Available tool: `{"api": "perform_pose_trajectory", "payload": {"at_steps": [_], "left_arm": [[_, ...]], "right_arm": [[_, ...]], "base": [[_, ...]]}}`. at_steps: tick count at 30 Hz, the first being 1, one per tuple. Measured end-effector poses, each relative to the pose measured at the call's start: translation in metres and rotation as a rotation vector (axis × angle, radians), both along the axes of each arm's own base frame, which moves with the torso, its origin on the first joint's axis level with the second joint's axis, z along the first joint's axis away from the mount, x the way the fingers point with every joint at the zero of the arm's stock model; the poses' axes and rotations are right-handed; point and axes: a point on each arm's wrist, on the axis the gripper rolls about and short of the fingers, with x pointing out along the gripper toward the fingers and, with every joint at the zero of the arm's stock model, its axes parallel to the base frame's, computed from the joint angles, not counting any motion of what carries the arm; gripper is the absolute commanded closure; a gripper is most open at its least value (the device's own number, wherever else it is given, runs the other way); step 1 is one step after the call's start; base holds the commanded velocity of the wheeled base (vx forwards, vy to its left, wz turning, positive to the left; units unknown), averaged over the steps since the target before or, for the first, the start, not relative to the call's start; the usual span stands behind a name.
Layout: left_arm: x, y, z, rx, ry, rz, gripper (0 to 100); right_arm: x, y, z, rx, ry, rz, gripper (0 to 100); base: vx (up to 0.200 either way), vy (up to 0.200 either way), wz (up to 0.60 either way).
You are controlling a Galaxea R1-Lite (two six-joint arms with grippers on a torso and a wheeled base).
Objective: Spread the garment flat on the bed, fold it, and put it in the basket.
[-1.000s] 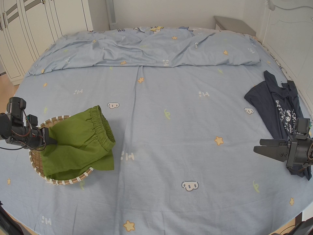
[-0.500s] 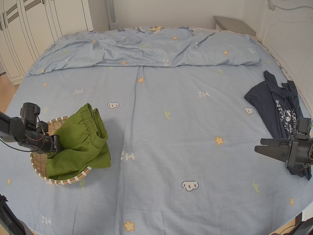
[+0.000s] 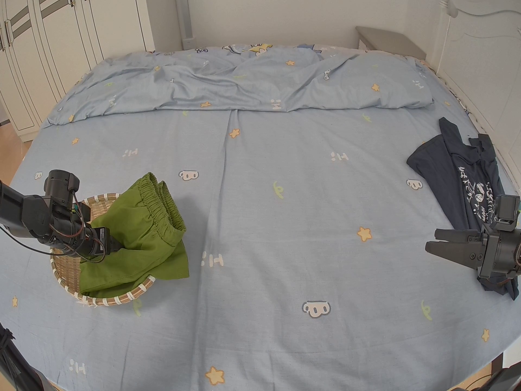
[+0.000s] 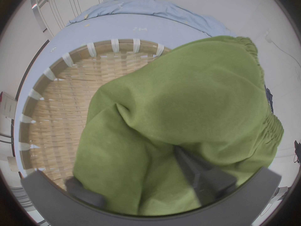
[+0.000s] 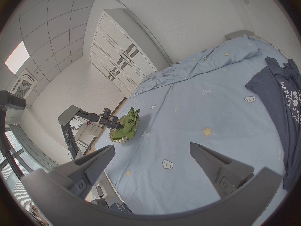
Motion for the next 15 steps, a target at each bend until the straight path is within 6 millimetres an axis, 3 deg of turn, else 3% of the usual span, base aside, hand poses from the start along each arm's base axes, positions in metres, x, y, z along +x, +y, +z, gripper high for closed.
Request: {"api": "perform_pose_trajectory", "payload": {"at_steps": [15], "left_arm": [[-0.020, 0.000, 0.032, 0.092, -0.086, 0.062, 0]], "right_arm": [[0.000, 0.000, 0.000, 0.000, 0.000, 0.000, 0]], "base": [[0.000, 0.000, 0.00]]}}
